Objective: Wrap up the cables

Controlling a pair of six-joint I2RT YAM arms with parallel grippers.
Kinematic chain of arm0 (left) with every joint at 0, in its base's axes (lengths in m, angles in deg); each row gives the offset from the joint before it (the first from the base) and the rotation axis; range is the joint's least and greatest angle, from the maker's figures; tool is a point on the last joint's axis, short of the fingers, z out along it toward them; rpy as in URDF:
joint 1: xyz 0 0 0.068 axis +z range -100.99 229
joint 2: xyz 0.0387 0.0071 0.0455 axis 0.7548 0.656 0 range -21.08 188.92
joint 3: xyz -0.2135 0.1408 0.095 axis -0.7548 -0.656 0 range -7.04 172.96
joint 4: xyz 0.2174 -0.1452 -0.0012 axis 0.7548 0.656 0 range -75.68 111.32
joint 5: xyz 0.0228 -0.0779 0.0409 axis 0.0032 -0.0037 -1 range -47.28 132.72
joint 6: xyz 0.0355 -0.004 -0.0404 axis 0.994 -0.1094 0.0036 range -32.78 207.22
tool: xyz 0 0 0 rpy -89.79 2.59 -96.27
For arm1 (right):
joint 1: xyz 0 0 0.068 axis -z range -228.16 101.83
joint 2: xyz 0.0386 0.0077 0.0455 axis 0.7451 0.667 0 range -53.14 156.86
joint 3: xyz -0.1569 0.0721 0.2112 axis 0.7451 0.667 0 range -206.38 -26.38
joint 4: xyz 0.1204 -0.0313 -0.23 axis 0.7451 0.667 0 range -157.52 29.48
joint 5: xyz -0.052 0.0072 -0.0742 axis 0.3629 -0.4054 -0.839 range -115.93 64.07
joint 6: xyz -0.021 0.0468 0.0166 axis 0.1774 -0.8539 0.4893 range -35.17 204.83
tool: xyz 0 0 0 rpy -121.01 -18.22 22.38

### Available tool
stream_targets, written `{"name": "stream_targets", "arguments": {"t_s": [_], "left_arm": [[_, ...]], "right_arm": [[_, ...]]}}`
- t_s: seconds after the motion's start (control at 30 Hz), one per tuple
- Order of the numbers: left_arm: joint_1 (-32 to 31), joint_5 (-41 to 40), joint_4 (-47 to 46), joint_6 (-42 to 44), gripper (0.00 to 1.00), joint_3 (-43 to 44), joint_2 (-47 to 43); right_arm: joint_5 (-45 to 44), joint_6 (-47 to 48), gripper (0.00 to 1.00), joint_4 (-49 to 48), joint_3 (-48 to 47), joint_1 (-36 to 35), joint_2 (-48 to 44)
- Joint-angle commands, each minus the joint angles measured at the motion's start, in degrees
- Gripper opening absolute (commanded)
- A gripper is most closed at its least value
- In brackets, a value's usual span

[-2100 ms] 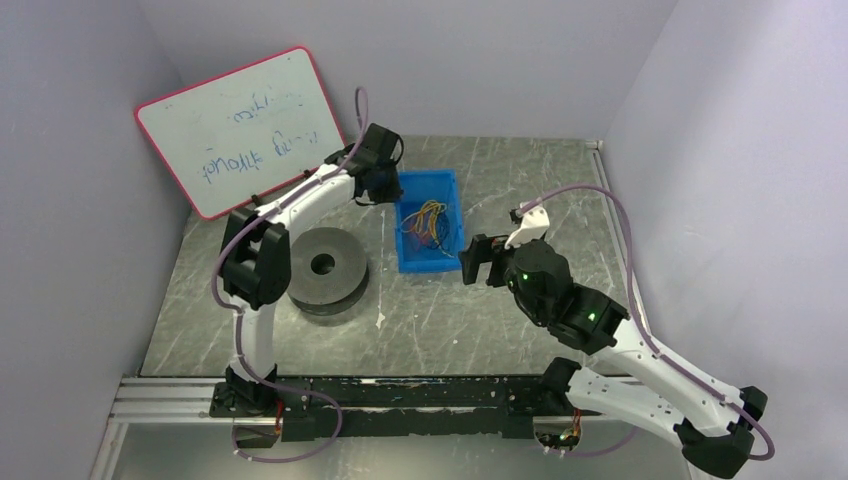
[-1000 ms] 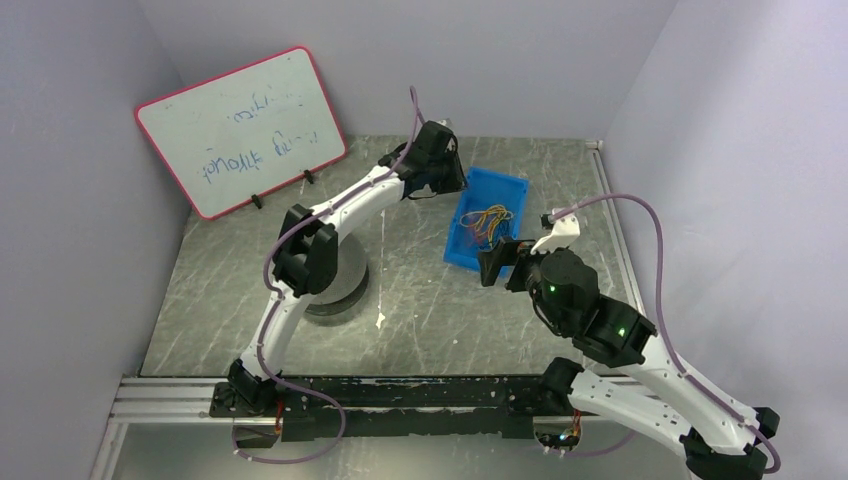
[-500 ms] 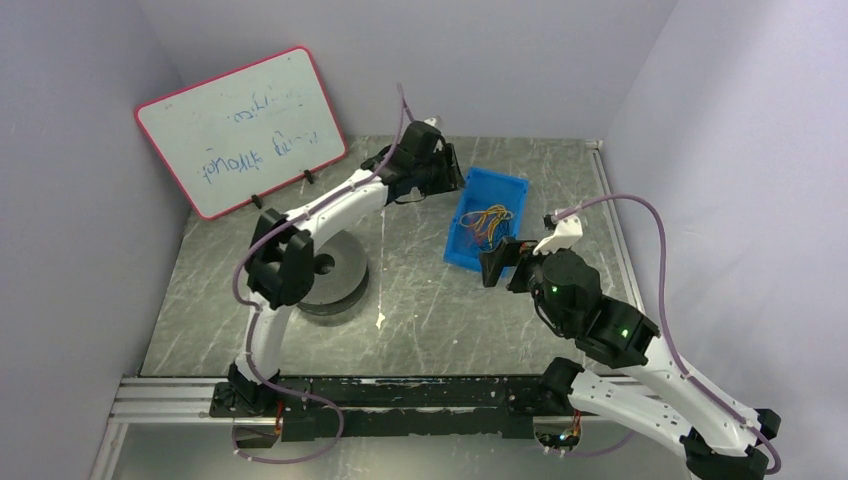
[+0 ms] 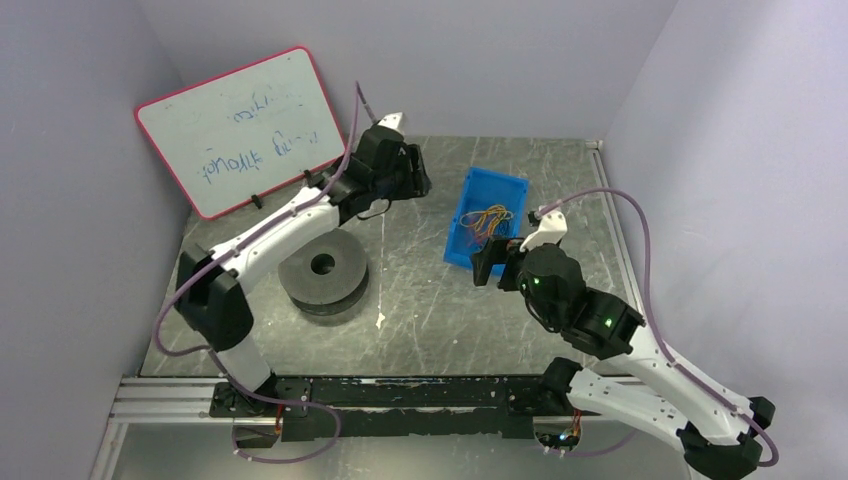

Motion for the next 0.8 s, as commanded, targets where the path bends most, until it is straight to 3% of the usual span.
{"name": "stream_targets", "arguments": {"t_s": [0.0,0.33,0.77], "left_arm": [[-0.22,-7.05,4.24,2.84,0.61,-5.03,-6.95],[-0.28,-9.84,7.65,7.69,0.61,-16.42,-22.85],[-0.29,-13.42,12.34,12.3,0.67,-26.37,-37.6]], "right_arm": [[-1.1,-0.65,1.0,-0.76,-0.54,-0.12,1.07],[-5.13,-2.14,1.0,-1.39,0.74,-0.07,5.47],[-8.18,-4.06,0.9,-3.29,0.51,1.53,14.46]]}}
